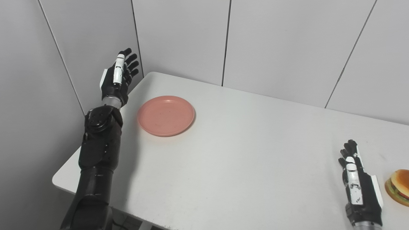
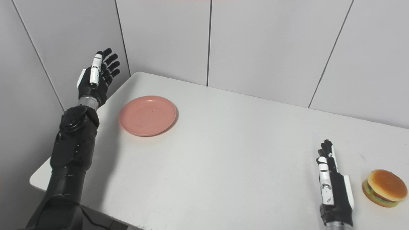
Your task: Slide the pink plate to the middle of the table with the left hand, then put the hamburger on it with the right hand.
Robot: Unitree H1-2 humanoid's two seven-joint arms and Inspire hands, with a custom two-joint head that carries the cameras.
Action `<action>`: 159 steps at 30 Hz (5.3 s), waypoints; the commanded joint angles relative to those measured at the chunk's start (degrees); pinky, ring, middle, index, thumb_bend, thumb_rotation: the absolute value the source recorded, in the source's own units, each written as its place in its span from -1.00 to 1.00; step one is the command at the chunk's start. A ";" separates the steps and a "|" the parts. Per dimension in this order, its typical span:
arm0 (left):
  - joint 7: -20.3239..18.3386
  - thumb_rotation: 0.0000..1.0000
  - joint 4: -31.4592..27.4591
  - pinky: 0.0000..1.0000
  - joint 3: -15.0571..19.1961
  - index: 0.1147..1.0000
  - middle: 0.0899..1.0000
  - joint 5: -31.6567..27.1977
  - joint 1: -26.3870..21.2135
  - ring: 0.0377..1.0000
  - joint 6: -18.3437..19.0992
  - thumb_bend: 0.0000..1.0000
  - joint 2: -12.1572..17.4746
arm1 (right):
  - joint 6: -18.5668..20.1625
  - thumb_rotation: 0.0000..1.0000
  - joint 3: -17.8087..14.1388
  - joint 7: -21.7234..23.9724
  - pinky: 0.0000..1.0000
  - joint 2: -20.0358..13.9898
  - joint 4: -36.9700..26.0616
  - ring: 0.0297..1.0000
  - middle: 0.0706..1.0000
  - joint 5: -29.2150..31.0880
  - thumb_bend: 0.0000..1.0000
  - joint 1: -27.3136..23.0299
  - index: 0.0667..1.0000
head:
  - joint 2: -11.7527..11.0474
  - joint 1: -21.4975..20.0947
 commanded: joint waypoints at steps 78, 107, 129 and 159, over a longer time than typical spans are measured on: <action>-6.47 1.00 17.69 0.84 -6.49 0.74 0.75 -3.15 0.93 0.77 -6.38 -0.30 -4.85 | -0.15 1.00 0.79 -0.82 1.00 0.18 0.26 0.99 1.00 -1.75 -0.85 3.44 1.00 | 3.59 -2.43; -9.34 0.98 11.45 0.75 -11.74 0.71 0.73 -4.51 3.69 0.73 0.65 -0.33 -10.64 | -0.04 1.00 1.23 -1.65 0.99 1.29 -0.34 0.96 0.97 -2.97 -0.71 3.17 0.97 | 6.32 -6.17; -12.15 1.00 -2.34 0.76 -21.04 0.73 0.75 -4.66 8.09 0.75 11.95 -0.35 -18.69 | 3.18 1.00 1.57 -3.11 0.97 3.18 -3.06 0.93 0.95 -4.27 -0.64 3.53 0.96 | 8.46 -11.02; -13.60 1.00 -6.83 0.76 -25.32 0.70 0.73 -3.60 10.52 0.74 11.99 -0.32 -23.19 | 5.34 1.00 0.97 -6.77 0.90 3.86 -7.20 0.91 0.90 -7.75 -0.61 3.03 0.92 | 11.06 -20.06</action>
